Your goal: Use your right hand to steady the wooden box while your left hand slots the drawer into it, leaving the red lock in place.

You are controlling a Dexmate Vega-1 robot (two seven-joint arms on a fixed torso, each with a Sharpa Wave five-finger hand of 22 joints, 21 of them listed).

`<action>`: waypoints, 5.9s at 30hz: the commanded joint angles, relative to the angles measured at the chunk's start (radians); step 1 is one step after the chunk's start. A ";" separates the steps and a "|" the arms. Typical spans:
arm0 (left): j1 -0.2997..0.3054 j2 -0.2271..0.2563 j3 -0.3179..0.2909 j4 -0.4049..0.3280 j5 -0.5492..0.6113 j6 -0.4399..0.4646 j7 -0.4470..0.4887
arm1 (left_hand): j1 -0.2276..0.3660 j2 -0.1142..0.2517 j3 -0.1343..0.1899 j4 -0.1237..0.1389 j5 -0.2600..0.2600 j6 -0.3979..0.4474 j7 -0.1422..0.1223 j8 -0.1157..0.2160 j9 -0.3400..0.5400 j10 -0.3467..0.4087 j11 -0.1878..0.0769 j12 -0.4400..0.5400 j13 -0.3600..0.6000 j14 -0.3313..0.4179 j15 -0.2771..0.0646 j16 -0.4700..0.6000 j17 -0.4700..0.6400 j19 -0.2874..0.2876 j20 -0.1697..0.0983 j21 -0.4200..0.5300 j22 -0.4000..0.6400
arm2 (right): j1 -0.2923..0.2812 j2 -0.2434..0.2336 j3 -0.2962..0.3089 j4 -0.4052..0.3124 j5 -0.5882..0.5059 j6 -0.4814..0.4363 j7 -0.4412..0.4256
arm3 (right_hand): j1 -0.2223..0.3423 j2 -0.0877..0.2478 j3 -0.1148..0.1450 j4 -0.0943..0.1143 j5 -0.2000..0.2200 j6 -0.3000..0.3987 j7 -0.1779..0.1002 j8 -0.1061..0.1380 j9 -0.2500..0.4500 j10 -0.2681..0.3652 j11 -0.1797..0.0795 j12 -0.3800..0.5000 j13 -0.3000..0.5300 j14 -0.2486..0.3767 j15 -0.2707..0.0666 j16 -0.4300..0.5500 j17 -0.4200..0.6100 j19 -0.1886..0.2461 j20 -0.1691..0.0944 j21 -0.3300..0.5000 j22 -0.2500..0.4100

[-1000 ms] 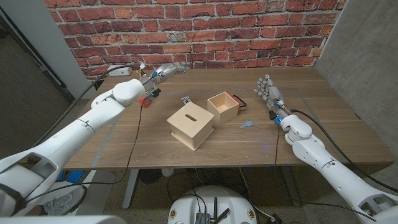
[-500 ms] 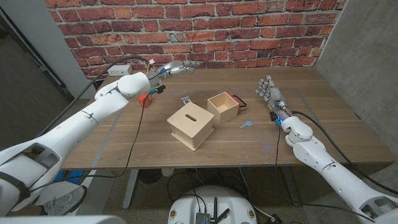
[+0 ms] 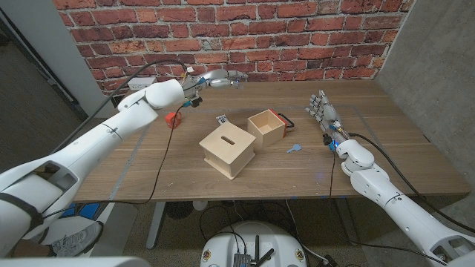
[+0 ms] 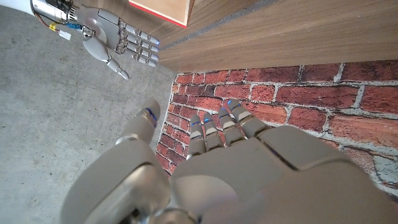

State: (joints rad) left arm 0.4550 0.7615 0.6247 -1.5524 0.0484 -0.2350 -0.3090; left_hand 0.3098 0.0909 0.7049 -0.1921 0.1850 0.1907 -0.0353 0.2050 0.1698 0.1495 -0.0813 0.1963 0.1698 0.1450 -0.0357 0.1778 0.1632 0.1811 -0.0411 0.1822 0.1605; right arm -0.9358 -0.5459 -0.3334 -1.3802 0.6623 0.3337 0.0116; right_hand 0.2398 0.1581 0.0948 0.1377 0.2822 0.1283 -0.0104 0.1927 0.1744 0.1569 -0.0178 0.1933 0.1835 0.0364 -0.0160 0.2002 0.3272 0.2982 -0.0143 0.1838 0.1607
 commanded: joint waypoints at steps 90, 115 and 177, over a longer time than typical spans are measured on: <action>-0.476 -0.352 0.416 0.268 0.582 -0.213 -0.259 | 0.439 -0.233 -0.091 0.004 -0.003 0.109 -0.052 0.033 0.008 0.136 -0.072 0.000 0.004 0.156 -0.129 0.012 0.000 -0.028 -0.065 -0.004 0.002 | -0.012 0.018 0.016 0.048 0.056 0.037 0.069 | 0.006 0.009 -0.001 0.006 0.007 0.008 -0.001 0.006 0.006 0.008 0.001 0.004 0.006 0.012 0.001 0.007 0.002 0.007 -0.002 0.003 0.006; -0.412 -0.329 0.429 0.190 0.727 -0.154 -0.174 | 0.507 -0.259 -0.129 0.008 -0.012 0.158 -0.043 0.042 0.008 0.186 -0.066 -0.004 0.004 0.221 -0.139 0.009 -0.001 -0.047 -0.075 -0.010 0.001 | -0.022 0.008 0.022 0.036 0.065 0.034 0.080 | 0.006 0.009 -0.001 0.006 0.007 0.008 -0.001 0.006 0.006 0.008 0.001 0.004 0.006 0.012 0.001 0.007 0.002 0.007 -0.002 0.003 0.006; -0.373 -0.347 0.453 0.216 0.717 -0.066 -0.156 | 0.527 -0.225 -0.291 0.042 -0.004 0.325 -0.025 0.001 0.010 0.401 0.053 -0.012 0.006 0.423 -0.035 0.006 0.000 0.055 -0.165 -0.003 0.001 | -0.073 -0.005 0.037 -0.001 0.075 0.038 0.063 | 0.006 0.009 -0.001 0.006 0.007 0.008 -0.001 0.006 0.006 0.008 0.001 0.004 0.006 0.012 0.001 0.007 0.002 0.007 -0.002 0.003 0.006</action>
State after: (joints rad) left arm 0.0755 0.4149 1.0706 -1.3177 0.7591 -0.3357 -0.4385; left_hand 0.8481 -0.1325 0.4203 -0.1505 0.1731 0.5252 -0.0375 0.2145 0.1743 0.5500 -0.0374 0.1845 0.1725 0.5559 -0.0501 0.1838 0.1608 0.2261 -0.0396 0.1784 0.1585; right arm -1.0042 -0.5490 -0.2980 -1.3806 0.7363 0.3695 0.0719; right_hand 0.2398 0.1581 0.0948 0.1377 0.2822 0.1283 -0.0104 0.1927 0.1743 0.1569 -0.0178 0.1933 0.1835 0.0364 -0.0160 0.2002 0.3270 0.2982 -0.0144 0.1838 0.1606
